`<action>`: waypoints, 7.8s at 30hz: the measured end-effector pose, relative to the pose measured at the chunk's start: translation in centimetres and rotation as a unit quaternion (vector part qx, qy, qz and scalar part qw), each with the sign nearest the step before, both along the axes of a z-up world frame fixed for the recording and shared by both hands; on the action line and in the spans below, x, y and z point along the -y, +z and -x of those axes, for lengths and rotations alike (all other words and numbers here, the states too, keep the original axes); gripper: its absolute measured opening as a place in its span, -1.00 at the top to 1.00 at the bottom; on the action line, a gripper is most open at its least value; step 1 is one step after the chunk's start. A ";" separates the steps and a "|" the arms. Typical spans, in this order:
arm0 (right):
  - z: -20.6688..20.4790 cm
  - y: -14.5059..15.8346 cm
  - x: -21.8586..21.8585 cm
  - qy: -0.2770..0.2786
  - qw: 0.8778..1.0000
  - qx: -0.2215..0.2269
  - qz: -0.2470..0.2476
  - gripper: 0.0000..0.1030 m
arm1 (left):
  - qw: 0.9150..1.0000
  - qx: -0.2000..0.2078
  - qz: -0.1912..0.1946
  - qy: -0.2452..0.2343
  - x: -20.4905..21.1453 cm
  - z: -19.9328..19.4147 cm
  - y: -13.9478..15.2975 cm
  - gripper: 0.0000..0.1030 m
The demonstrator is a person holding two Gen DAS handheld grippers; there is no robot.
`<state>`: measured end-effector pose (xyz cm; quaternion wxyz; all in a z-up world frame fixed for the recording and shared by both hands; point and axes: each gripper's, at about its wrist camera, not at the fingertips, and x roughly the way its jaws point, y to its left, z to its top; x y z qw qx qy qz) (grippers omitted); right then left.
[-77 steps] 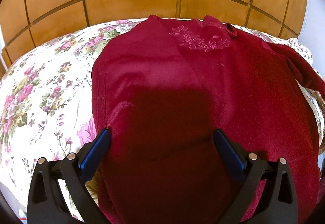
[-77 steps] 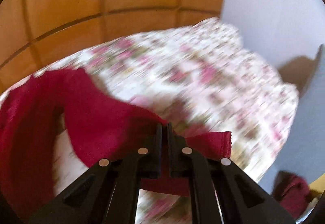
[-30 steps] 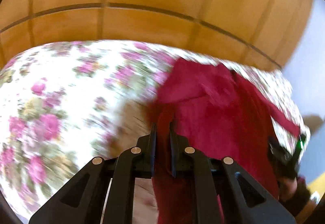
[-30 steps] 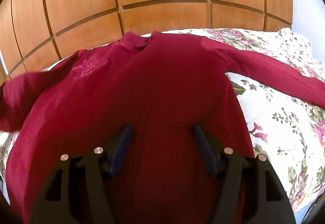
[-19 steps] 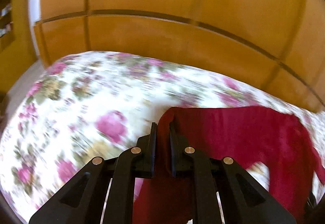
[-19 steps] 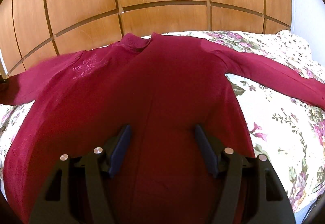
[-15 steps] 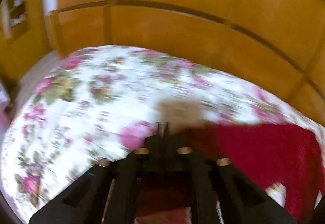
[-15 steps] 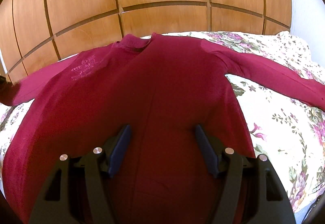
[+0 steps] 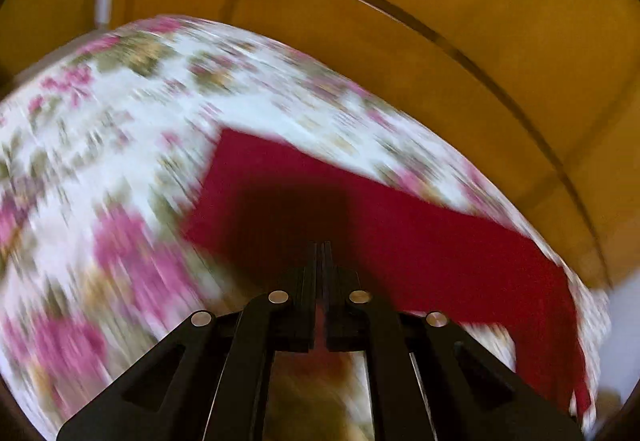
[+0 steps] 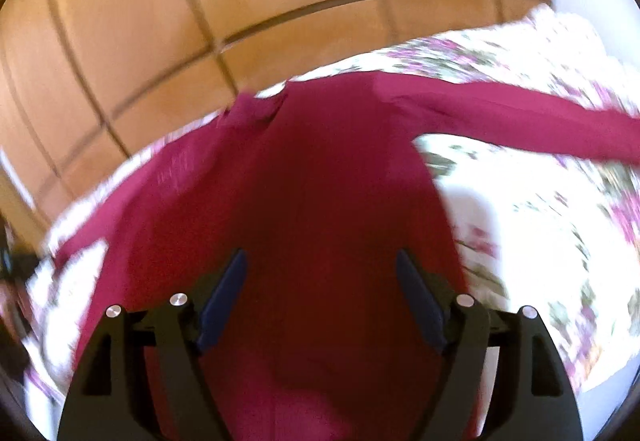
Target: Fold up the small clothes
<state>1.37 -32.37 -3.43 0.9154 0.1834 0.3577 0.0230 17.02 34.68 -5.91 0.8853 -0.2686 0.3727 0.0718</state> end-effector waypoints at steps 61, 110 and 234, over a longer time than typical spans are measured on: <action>5.6 0.6 0.8 0.015 0.997 -0.039 0.067 0.25 | 0.991 0.035 0.085 -0.092 9.7 7.6 0.1 -0.38; -9.6 -3.7 -2.5 0.027 0.989 -0.003 0.144 -0.14 | 0.971 0.062 0.166 0.162 -6.2 -4.1 -2.7 0.86; 0.7 -5.8 33.1 -0.379 0.872 0.022 -0.308 0.90 | 0.997 0.015 -0.038 -0.063 24.8 -4.0 -2.8 -0.79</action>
